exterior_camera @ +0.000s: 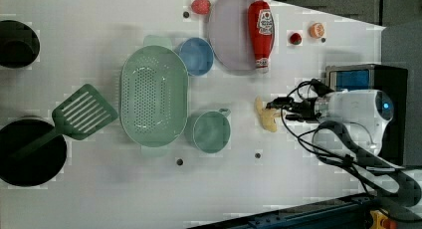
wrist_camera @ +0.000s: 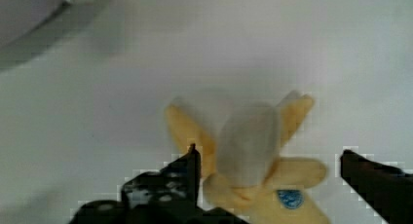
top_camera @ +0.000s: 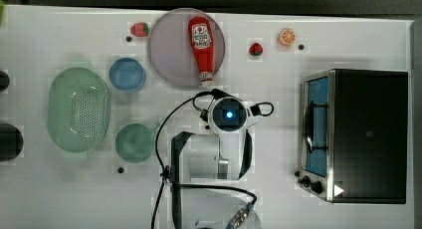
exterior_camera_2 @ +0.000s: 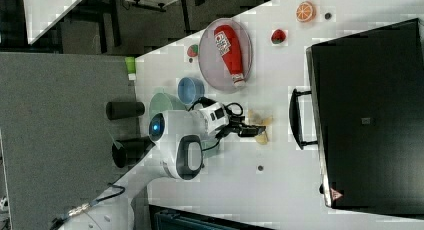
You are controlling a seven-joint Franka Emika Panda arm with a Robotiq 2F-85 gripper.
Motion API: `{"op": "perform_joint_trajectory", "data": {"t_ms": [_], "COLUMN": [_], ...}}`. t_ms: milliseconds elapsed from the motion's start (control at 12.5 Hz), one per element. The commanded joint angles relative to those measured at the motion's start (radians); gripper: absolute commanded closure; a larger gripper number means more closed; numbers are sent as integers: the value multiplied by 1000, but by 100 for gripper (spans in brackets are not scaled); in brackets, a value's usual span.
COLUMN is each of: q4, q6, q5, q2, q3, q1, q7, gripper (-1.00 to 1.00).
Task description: Pick Banana and place it in mug.
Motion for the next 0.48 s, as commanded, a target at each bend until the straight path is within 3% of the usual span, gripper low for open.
{"op": "perform_joint_trajectory", "data": {"t_ms": [80,320,400,480], "q4": [-15,-26,-28,-29], "q6": [67,102,105,106], "q5": [-2,-2,-2,-2], "q2": [22,54,54,54], "q3": [17,25,27,27], "q1": [4,4,4,4], "q7": [-42,-41,-41,-41], "gripper": [-100,-100,-92,-69]}}
